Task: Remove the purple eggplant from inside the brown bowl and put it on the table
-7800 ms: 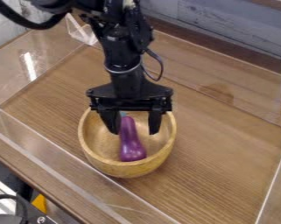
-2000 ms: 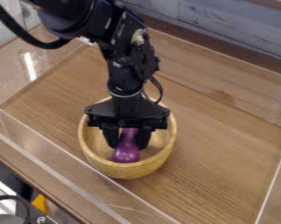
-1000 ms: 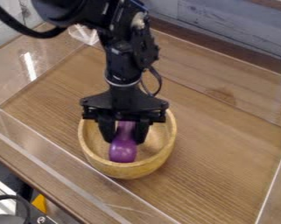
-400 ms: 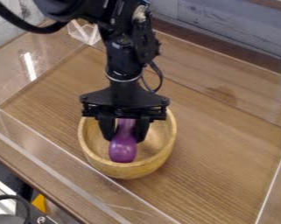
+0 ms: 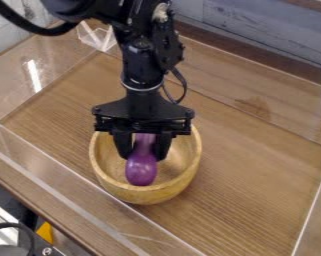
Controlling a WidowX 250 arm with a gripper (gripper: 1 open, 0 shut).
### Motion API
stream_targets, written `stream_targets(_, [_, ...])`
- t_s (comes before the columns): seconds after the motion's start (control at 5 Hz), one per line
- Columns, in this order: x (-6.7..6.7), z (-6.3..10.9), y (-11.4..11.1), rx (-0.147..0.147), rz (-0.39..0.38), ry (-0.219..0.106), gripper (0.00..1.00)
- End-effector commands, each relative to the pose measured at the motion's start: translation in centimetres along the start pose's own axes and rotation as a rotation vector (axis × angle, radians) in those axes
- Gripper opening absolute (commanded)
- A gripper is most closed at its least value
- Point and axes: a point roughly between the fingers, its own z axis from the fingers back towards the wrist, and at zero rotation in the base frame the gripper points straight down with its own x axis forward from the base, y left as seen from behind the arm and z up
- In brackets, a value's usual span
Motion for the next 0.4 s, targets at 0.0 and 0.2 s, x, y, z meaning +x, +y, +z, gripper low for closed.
stream_targets(0.0, [1.17,1.46,-0.36,-0.030,0.006,-0.061,0.00])
stream_targets(0.2, [1.20,1.46,-0.32,-0.027,0.006,-0.062,0.00])
